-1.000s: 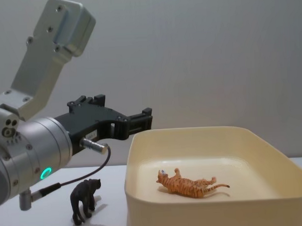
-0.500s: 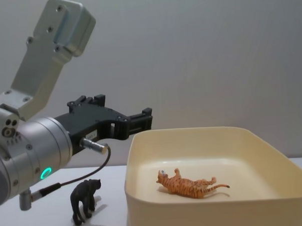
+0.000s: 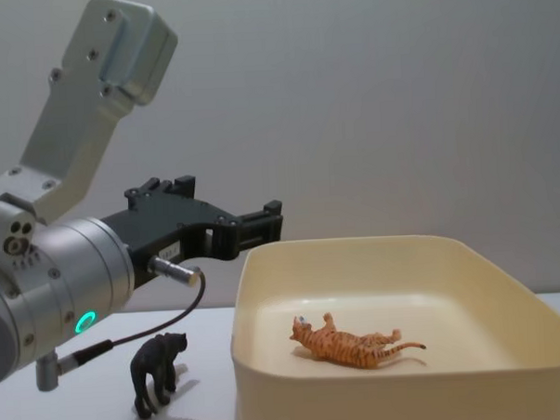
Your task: Pick up the toy alternately with two hands and place it into the central storage box.
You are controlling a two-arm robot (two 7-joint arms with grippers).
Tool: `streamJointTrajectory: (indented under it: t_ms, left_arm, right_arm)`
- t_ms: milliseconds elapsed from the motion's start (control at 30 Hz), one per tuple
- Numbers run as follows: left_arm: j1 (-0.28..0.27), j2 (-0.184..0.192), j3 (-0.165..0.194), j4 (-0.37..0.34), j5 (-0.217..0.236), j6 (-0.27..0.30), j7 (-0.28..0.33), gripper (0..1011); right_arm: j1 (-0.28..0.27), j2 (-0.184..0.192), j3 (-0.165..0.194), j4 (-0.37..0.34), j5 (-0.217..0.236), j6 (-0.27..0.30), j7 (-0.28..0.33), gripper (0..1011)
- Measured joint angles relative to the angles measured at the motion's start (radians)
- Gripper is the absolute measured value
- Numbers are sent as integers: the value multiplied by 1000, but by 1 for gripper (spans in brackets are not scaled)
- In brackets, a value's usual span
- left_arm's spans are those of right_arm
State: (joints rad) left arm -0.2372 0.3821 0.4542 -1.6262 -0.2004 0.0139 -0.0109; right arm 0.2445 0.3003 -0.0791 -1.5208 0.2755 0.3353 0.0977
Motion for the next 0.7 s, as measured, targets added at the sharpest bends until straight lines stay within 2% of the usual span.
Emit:
streamJointTrajectory:
  t_ms: [367,700]
  left_arm:
    - [0,0,0,0,0,0,0,1001]
    - [0,0,0,0,0,0,0,1001]
  right_arm:
    - [57,-48,-46,-41,8,28,91,350]
    - [111,-100,-100,-18,-27,81,150,350]
